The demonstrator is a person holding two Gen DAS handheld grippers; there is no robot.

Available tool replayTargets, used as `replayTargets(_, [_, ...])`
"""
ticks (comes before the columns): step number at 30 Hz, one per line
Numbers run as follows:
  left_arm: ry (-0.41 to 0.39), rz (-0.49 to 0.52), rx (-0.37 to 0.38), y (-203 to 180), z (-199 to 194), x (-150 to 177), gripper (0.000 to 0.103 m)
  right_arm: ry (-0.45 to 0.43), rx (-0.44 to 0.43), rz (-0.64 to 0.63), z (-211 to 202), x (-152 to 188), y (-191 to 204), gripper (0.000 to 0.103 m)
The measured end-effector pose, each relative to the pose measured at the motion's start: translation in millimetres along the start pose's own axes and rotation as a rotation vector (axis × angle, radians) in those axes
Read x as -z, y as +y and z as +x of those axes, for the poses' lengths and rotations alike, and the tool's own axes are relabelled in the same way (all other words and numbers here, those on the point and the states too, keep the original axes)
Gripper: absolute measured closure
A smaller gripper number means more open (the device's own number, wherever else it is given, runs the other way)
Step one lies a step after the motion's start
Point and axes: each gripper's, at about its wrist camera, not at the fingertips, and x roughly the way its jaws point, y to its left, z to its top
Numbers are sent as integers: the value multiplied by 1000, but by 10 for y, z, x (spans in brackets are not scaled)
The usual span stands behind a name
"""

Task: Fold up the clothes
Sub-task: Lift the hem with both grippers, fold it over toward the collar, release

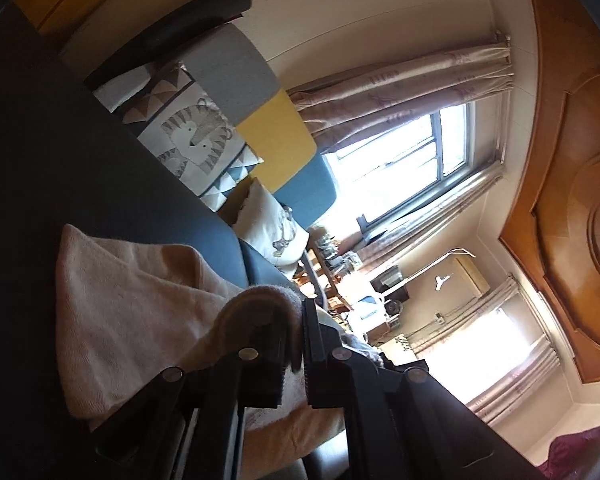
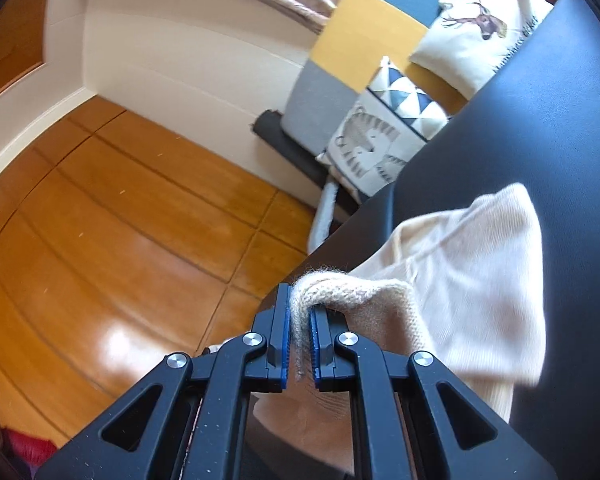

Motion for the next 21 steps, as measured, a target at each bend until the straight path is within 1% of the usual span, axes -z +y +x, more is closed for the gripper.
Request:
replayTargets(4, [27, 12, -78, 170, 278, -172, 98, 11, 61, 24, 283, -189, -152, 95])
replayTargets(11, [62, -79, -192, 624, 669, -343, 98, 26, 158, 112, 701, -356, -529, 95])
replayTargets(17, [91, -209, -246, 1014, 894, -315, 97, 19, 196, 199, 822, -337, -815, 95])
replayTargets(19, [105, -238, -260, 1100, 940, -282, 96, 24, 203, 229, 836, -308, -902, 93])
replayTargets(21, [113, -256, -259, 1120, 957, -266, 94, 30, 200, 260, 846, -281, -977, 93])
